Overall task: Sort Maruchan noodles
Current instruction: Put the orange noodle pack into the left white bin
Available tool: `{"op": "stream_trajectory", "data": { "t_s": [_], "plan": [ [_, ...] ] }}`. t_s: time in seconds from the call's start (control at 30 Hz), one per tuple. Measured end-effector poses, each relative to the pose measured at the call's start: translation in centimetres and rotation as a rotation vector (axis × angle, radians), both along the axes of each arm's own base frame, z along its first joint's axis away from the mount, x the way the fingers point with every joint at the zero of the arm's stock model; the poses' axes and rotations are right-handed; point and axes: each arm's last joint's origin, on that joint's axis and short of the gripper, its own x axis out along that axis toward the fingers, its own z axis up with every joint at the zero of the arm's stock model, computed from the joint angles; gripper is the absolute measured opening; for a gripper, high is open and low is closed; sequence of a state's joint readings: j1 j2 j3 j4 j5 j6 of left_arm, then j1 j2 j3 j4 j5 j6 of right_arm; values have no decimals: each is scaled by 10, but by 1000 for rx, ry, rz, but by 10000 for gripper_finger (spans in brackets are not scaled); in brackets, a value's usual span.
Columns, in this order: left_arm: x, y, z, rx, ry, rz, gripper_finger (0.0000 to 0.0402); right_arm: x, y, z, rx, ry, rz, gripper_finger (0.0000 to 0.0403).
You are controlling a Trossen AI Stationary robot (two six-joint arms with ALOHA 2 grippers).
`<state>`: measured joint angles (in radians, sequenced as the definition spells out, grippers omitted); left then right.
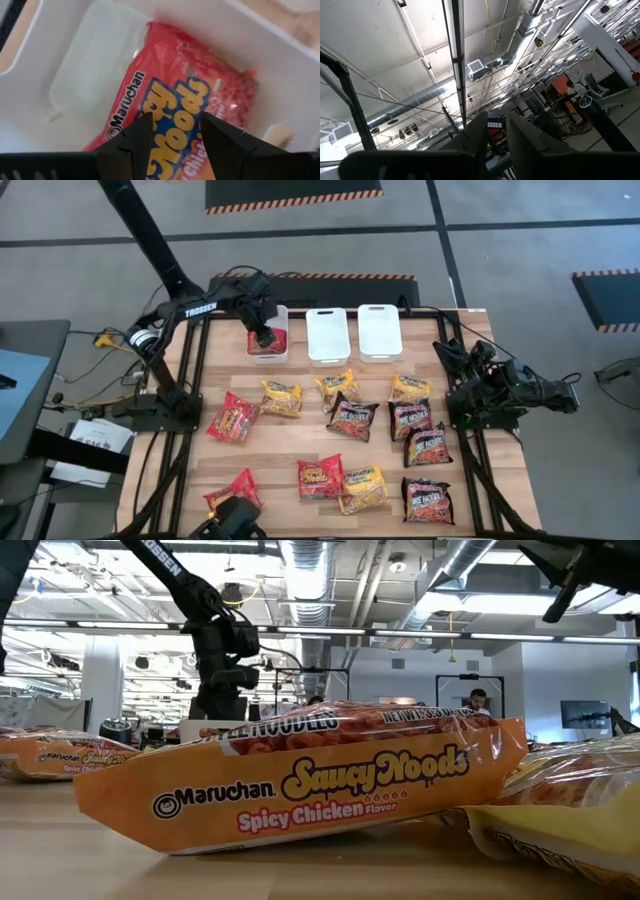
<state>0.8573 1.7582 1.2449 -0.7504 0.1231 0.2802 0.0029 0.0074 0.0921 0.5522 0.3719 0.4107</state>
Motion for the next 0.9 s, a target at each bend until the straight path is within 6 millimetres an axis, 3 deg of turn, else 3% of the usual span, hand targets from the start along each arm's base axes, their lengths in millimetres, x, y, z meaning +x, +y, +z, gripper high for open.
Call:
{"op": "stream_trajectory", "data": {
  "t_s": [0.37,0.47,0.63,0.9],
  "plan": [
    [4,5,-21,-18,81,13,144,0,0,0,0,-1,1,98],
    [5,4,-22,-16,85,8,111,0,0,0,0,-1,1,98],
    [6,4,-23,-15,84,-20,19,0,0,0,1,-1,0,98],
    [5,2,-22,-11,95,-65,0,0,0,0,1,-1,0,98]
  ]
}}
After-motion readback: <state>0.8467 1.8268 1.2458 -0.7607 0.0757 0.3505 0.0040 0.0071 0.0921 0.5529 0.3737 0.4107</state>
